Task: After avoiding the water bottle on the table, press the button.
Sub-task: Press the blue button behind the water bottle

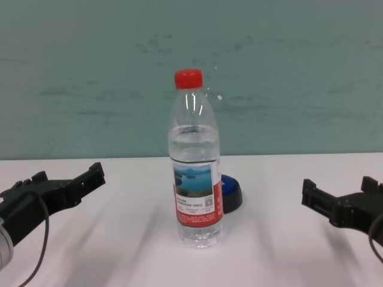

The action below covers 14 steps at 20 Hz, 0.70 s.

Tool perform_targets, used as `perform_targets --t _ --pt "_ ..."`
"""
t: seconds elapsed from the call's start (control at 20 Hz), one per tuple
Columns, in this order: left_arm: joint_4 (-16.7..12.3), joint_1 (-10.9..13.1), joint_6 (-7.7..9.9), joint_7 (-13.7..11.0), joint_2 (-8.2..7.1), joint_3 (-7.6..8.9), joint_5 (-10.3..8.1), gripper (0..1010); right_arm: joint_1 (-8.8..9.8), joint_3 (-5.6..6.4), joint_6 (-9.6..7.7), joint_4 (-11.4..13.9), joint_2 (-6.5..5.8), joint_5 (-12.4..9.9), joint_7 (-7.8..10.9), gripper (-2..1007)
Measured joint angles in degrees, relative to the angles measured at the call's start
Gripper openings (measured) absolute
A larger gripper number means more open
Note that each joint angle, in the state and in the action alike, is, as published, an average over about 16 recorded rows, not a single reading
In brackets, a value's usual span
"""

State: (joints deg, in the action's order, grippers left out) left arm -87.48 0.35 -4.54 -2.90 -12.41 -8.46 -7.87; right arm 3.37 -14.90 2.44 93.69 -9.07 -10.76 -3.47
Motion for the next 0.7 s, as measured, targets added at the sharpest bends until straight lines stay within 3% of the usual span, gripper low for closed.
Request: perform_targets --t 0.7 --pt "0.0 0.0 0.0 0.0 0.0 0.0 0.0 1010 0.0 0.0 0.0 0.0 0.0 0.0 0.0 1004"
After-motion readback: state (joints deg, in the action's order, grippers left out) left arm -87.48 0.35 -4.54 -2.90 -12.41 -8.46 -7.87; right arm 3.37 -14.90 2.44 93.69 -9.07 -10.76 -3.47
